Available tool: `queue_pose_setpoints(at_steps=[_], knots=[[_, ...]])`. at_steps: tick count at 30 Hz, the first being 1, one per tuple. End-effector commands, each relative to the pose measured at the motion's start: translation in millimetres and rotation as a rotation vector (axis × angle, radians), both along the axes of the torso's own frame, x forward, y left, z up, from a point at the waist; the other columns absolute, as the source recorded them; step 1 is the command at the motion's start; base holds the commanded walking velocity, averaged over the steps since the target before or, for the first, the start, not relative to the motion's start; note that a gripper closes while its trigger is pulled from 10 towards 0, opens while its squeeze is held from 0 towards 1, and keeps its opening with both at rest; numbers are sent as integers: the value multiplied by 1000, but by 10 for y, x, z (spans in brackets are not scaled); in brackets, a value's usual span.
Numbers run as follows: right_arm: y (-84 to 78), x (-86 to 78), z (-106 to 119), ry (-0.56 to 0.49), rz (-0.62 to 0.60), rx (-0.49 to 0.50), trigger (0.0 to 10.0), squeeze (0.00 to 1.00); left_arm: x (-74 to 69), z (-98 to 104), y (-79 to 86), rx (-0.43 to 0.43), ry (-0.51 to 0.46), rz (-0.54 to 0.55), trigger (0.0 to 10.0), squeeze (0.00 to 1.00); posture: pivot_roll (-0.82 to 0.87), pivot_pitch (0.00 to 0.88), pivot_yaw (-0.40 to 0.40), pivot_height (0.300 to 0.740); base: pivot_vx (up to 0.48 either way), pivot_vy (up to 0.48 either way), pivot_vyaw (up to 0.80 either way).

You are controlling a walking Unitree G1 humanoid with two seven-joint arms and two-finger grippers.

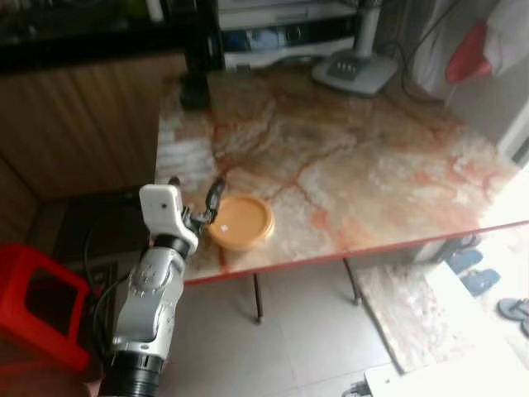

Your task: Restocking fridge

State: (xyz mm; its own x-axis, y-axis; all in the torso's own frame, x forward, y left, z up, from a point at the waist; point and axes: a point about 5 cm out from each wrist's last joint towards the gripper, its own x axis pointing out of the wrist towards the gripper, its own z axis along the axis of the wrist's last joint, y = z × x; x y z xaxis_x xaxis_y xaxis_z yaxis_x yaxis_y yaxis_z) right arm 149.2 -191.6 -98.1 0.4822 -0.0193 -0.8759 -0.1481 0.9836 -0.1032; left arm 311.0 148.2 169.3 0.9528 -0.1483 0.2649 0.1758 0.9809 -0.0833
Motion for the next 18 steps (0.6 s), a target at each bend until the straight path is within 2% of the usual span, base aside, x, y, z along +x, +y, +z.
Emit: queue_pose_setpoints(at_steps=[1, 4, 6, 9, 12, 18], knots=[[94, 22, -2, -7, 19, 15, 10000, 0, -10, -58, 74, -7, 39, 5, 10000, 0, 139, 85, -15, 740, 0, 0, 0], [89, 20, -2, -7, 20, 15, 10000, 0, -19, -113, 50, -52, 82, -20, 10000, 0, 138, 87, -19, 740, 0, 0, 0], [70, 8, -4, -5, 21, 13, 10000, 0, -22, -188, 33, -140, 149, -56, 10000, 0, 138, 90, -20, 740, 0, 0, 0], [54, -1, -5, -3, 22, 10, 10000, 0, -24, -225, 35, -195, 180, -76, 10000, 0, 139, 88, -22, 740, 0, 0, 0], [35, -11, -6, -2, 23, 7, 10000, 0, -51, -243, 20, -268, 208, -148, 10000, 0, 137, 90, -22, 740, 0, 0, 0], [38, -26, -12, -2, 20, 7, 10000, 0, -107, -221, 102, -311, 199, -135, 10000, 0, 135, 92, -22, 740, 0, 0, 0]])
